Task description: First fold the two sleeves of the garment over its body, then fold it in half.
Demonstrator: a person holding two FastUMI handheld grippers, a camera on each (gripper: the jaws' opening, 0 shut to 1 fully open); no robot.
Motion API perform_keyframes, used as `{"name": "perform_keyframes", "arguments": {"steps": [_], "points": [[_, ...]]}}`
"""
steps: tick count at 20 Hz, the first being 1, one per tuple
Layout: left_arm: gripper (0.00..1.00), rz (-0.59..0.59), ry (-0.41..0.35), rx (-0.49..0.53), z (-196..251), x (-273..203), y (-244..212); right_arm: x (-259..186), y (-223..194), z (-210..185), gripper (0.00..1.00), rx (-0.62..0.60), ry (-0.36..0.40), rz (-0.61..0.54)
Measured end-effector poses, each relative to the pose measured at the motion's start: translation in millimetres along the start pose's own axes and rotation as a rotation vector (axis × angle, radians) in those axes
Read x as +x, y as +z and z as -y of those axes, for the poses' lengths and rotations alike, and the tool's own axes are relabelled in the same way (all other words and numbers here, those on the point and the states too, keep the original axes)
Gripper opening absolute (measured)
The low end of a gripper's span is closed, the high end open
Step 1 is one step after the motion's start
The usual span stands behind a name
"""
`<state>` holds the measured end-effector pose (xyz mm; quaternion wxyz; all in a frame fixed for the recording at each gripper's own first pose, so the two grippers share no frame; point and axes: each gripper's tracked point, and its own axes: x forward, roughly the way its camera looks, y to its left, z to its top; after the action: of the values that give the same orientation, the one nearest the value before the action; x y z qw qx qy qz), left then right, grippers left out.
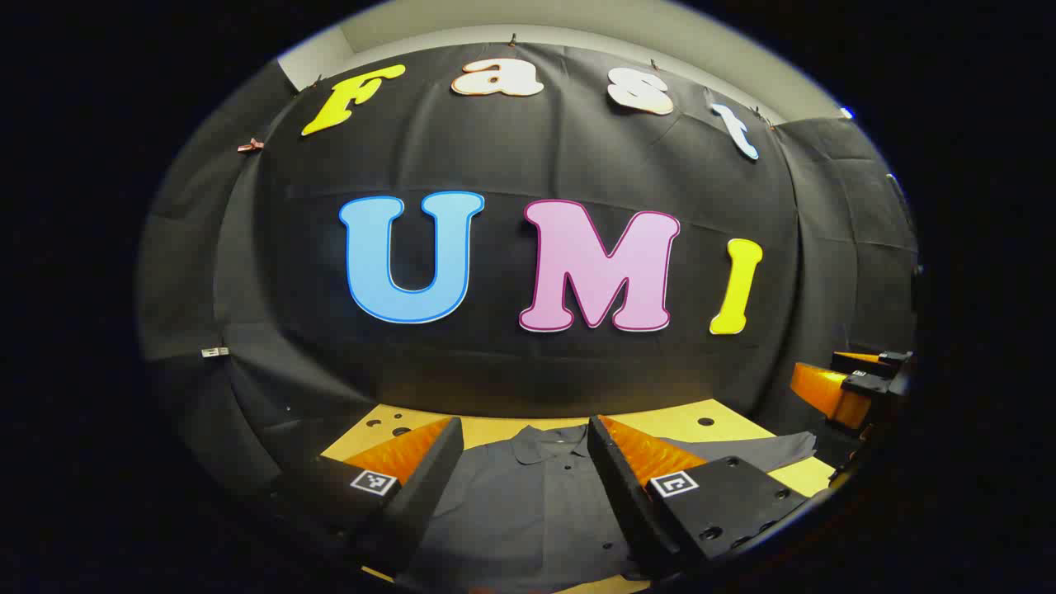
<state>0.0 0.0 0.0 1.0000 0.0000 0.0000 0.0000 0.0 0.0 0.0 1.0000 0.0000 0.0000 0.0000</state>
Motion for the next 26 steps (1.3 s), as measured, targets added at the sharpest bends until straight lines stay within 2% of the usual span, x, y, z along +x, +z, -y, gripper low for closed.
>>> {"name": "perform_keyframes", "arguments": {"steps": [5,6,7,13,18,21,26], "points": [[0.96,-0.030,0.025,-0.005,-2,10,-8,11,-5,1,0.98,-0.013,0.020,-0.002],[0.92,-0.037,0.029,-0.007,-3,11,-11,14,-6,1,0.98,-0.013,0.022,-0.003],[0.96,-0.047,0.033,-0.007,-4,13,-12,18,-9,0,0.98,-0.014,0.024,-0.009],[0.96,-0.068,0.051,0.003,-8,22,-18,33,-16,-3,0.98,0.028,0.054,-0.038],[0.96,-0.087,0.043,0.005,-5,28,-23,39,-23,1,0.98,0.001,0.045,-0.054],[0.96,-0.089,0.031,0.017,0,30,-22,52,-30,26,0.98,-0.003,-0.017,-0.076],[0.96,-0.108,0.026,0.028,4,32,-29,71,-55,84,0.98,0.043,-0.166,-0.134]]}}
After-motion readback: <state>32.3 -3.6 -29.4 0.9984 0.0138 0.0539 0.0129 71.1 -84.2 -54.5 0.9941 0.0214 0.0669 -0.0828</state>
